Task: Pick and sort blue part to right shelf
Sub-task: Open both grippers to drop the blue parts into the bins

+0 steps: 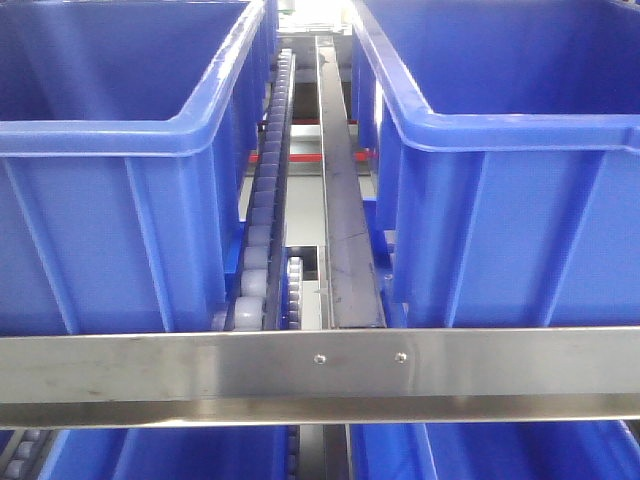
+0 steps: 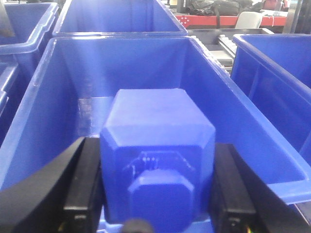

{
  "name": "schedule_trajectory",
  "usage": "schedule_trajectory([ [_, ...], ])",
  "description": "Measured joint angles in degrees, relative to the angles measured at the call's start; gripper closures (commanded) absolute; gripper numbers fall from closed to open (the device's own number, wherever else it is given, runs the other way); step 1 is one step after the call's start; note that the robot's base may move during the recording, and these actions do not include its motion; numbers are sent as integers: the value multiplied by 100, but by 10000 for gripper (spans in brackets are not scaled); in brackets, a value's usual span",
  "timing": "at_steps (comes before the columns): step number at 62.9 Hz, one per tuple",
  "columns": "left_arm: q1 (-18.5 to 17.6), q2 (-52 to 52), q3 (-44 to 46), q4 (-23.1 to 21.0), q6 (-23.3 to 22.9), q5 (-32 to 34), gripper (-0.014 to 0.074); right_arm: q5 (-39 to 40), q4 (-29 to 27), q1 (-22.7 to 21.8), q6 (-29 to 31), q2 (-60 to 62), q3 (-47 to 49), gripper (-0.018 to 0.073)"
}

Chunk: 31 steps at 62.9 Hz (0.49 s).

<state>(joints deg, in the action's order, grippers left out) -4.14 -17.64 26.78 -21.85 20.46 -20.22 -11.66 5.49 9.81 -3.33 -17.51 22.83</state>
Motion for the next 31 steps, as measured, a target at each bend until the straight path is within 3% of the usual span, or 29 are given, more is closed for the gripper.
schedule_trajectory([
  [31,0,0,0,0,0,0,265,0,0,0,0,0,0,166],
])
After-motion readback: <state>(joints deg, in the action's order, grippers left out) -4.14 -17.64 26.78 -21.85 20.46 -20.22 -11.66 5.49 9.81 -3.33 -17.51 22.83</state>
